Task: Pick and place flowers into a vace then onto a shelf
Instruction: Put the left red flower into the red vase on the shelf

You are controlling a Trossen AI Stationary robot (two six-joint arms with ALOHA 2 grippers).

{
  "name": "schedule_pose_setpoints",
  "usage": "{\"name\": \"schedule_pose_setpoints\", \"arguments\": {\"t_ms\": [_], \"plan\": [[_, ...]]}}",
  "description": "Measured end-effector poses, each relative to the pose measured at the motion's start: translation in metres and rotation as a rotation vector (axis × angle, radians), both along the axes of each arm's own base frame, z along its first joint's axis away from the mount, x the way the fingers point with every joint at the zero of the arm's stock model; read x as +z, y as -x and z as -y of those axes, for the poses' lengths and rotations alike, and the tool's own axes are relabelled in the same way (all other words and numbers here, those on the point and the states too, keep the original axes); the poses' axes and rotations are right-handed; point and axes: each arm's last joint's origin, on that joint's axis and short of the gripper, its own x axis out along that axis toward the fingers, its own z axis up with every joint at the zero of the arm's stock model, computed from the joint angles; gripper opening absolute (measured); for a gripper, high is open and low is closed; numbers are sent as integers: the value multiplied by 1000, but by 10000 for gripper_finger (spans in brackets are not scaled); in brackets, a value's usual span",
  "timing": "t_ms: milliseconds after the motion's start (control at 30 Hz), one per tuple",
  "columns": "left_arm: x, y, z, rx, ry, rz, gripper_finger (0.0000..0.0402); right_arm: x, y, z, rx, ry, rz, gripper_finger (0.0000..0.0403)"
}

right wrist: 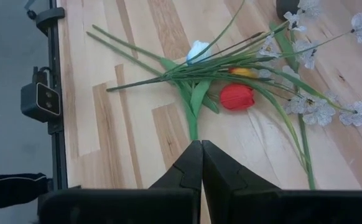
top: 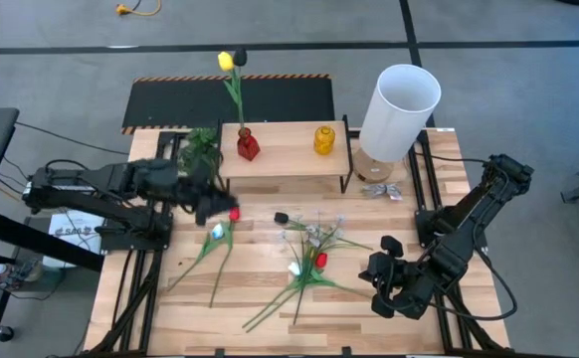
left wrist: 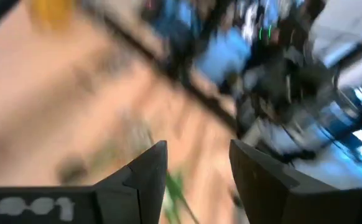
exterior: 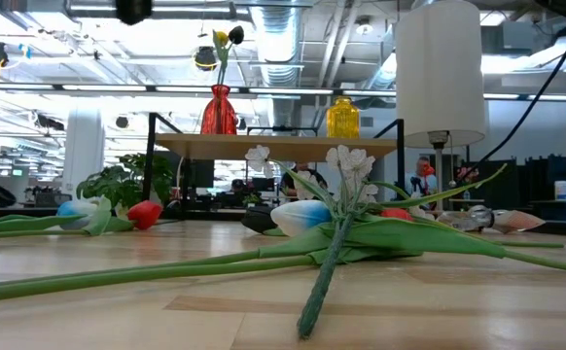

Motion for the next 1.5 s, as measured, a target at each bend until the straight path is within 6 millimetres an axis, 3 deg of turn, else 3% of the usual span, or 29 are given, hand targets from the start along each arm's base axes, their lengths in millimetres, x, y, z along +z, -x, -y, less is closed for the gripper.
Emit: {"name": "schedule_pose_setpoints", "arguments": {"t_ms": [133,267,500,800,1300,1500], "plan": [[-25,5,16,5,228,-292,163,0,0,0,0,0,0,0],[-50,14,28,107,342,-607,163,0,0,0,0,0,0,0],[-80,19,40,311,218,-954,163,0,0,0,-1,1,1,0],[-108,-11,57,186,6,-1057,163,0,0,0,-2,2,1,0],[-167,-69,80,399,231,-1064,163,0,0,0,-1,3,1,0],[-183,-78,83,440,234,-1080,163,-8,2,2,-17,3,-16,0]]}}
